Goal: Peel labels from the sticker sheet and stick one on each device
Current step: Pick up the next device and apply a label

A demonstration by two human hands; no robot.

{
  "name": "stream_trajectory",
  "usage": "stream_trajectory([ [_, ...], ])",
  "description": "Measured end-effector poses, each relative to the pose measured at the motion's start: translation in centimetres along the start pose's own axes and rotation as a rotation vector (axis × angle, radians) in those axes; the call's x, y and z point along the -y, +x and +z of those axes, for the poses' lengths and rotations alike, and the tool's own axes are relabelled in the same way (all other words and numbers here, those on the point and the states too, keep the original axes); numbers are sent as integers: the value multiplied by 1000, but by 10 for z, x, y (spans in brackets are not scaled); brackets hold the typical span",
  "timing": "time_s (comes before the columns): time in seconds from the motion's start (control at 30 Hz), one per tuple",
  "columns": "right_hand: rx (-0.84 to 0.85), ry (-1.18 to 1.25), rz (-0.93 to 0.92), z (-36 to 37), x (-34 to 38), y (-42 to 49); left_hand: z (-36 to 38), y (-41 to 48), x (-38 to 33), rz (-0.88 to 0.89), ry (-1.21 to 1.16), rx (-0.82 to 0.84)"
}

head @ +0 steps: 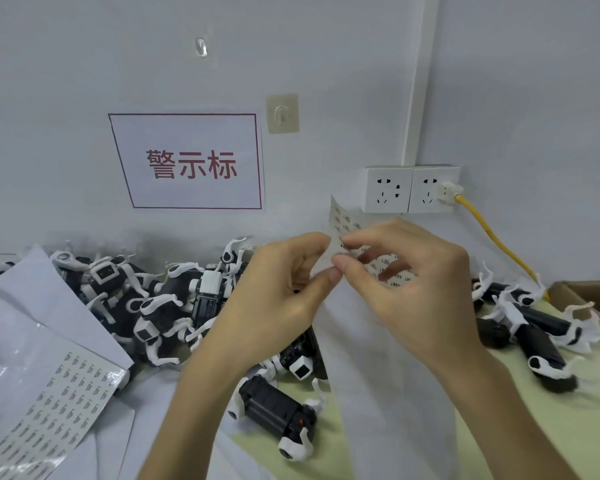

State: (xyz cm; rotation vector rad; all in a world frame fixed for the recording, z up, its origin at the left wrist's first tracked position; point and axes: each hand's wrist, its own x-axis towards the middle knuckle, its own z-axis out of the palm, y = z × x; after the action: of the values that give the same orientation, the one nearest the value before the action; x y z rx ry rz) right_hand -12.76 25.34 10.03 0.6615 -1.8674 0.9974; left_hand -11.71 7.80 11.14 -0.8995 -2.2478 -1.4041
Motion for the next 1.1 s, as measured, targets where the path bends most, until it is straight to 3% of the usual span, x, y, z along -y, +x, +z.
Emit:
stream_trajectory([
  [0.2, 31, 12, -71, 2, -4, -2, -2, 0, -3, 27, 175, -3],
  [0.47, 138, 124, -53, -6, -4, 0, -7, -1, -2, 21, 130, 94],
  [0.73, 136, 161, 77, -11, -4, 3, -9, -4, 2, 10, 178, 112],
  [0.87, 90, 286, 187, -11, -4, 4, -16, -6, 0, -58, 39, 114],
  [1.0, 77, 418, 246, -13, -5, 6, -48, -13, 14, -239, 79, -27],
  [1.1, 91, 437, 258, -13, -7, 7, -81, -23, 23, -374, 116, -393],
])
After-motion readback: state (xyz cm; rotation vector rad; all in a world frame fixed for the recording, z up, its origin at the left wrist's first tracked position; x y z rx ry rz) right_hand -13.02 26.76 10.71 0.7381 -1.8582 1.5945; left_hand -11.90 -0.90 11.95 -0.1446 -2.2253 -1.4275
